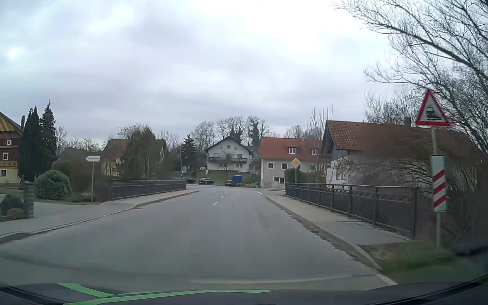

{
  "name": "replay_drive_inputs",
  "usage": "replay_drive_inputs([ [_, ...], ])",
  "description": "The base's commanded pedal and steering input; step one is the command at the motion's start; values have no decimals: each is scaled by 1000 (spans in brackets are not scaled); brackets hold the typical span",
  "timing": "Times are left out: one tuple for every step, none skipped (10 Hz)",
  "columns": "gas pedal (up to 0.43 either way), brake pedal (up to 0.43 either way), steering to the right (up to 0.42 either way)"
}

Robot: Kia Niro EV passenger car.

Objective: Follow the waypoints while adhering to traffic rules and regulations

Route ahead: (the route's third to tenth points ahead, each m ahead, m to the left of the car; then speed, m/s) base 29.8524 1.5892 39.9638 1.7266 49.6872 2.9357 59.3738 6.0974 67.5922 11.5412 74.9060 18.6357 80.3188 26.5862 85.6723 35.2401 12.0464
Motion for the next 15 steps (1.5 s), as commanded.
replay_drive_inputs([
  [20,0,0],
  [28,0,0],
  [28,0,0],
  [28,0,1],
  [28,0,3],
  [39,0,3],
  [39,0,4],
  [47,0,4],
  [47,0,4],
  [47,0,4],
  [59,0,4],
  [59,0,4],
  [47,0,5],
  [39,0,6],
  [28,0,6],
])
